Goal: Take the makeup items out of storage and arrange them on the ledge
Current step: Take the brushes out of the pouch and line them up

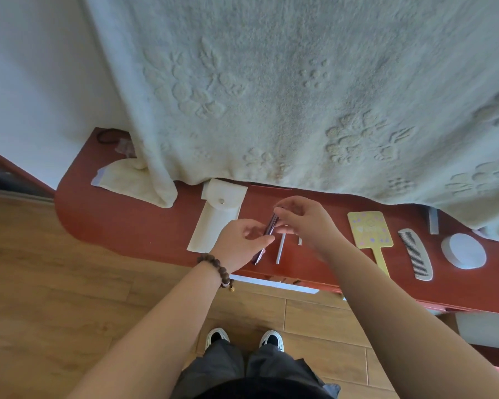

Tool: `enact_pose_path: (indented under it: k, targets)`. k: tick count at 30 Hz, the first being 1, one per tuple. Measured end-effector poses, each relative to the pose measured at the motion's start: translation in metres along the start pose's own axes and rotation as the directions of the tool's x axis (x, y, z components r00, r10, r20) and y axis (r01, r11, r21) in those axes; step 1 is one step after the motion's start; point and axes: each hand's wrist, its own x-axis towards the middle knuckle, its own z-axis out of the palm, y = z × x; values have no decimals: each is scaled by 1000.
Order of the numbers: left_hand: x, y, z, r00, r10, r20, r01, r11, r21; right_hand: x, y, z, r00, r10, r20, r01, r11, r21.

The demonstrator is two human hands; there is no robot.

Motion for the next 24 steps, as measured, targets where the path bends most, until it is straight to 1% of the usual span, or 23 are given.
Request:
enact_pose_path:
  k: [3, 5, 9, 10, 13, 14, 16, 19, 22, 24]
  targets:
    - [-2, -1, -3, 1000, 28, 2, -28, 995, 96, -1, -2, 8, 1000, 10, 7, -10, 1000, 1]
    - [-2, -1, -5, 1000, 25, 6, -25, 992, 124, 2, -1, 10, 1000, 0, -13, 0, 1000, 6]
    - [2, 7, -13, 1000, -5, -1, 5, 990, 141, 6, 1, 19, 999, -1, -46, 4, 997, 74]
    - [2, 6, -16, 1000, -9, 9, 7, 986, 165, 9, 0, 18, 997, -2, -78, 10, 995, 101]
    - [-11, -12, -17, 996, -50, 71, 25, 949, 315, 27, -11, -8, 961, -12, -275, 82, 966, 244]
    - [-16, -22, -16, 994, -80, 71, 54, 948, 315, 33, -15, -22, 951, -19, -308, 99, 964, 247]
    - [-23, -37, -15, 991, -127, 31, 116, 962, 247, 36, -16, -40, 961, -40, -272, 90, 980, 175]
    - [-15, -36, -10, 989, -127, -75, 139, 975, 173, 33, 2, -31, 988, 3, -154, -2, 1000, 11]
    - [5, -19, -6, 989, -99, -109, 116, 979, 168, 34, 24, -11, 987, 56, -151, -74, 990, -119]
    - [22, -16, -6, 988, -101, -117, 124, 971, 202, 36, 34, -3, 982, 89, -169, -116, 981, -158]
